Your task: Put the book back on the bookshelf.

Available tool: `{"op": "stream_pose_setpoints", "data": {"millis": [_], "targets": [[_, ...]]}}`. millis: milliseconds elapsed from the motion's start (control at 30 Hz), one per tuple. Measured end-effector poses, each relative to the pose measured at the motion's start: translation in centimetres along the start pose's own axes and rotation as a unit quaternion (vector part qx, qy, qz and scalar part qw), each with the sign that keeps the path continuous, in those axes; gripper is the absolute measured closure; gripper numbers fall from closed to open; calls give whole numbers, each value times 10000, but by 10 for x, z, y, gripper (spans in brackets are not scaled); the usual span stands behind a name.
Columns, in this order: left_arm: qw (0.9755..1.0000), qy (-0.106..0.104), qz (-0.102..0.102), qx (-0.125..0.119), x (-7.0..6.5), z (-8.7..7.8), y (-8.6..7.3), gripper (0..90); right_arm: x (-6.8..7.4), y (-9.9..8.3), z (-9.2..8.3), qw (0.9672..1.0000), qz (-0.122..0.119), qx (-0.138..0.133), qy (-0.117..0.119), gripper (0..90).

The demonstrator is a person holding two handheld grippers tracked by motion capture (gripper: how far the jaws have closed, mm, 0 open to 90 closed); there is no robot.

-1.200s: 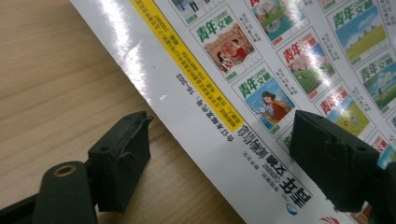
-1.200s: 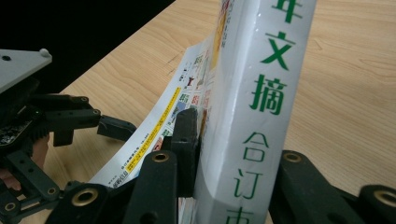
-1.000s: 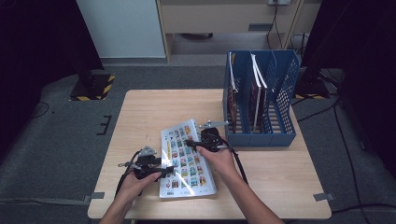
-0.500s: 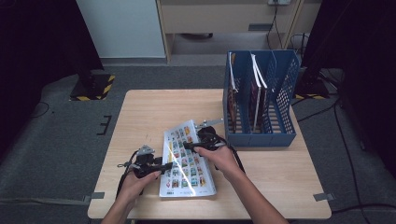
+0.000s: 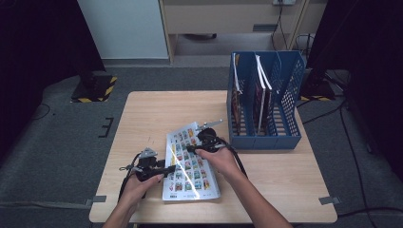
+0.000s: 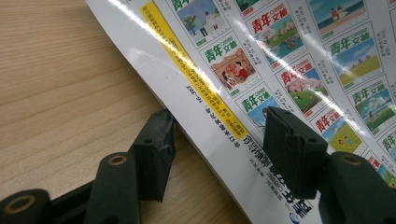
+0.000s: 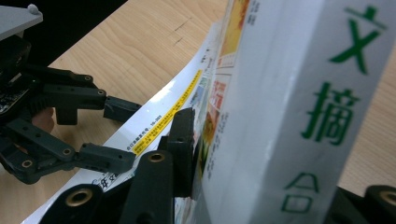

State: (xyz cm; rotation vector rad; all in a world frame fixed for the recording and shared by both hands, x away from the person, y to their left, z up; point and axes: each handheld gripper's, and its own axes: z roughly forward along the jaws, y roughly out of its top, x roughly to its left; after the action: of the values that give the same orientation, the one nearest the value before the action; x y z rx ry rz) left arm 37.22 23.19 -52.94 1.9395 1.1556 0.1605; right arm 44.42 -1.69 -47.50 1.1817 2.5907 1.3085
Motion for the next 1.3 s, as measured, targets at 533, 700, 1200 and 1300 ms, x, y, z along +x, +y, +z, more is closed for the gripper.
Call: {"op": "stream_pose_setpoints", "data": {"millis": [533, 700, 1200, 1300], "targets": [[9996, -162, -91, -228, 8, -9, 6, 333, 16, 7, -33, 9891, -879, -1179, 61, 723], [9994, -310, -77, -164, 6, -5, 6, 314, 16, 6, -37, 9850, -947, -1433, 160, 724], [9966, -776, -252, -147, 16, -9, 8, 545, 19, 5, -41, 9774, -1111, -1756, 398, 730], [9971, -716, -217, -140, 15, -11, 10, 599, 18, 4, -42, 9767, -1099, -1785, 455, 731]]}}
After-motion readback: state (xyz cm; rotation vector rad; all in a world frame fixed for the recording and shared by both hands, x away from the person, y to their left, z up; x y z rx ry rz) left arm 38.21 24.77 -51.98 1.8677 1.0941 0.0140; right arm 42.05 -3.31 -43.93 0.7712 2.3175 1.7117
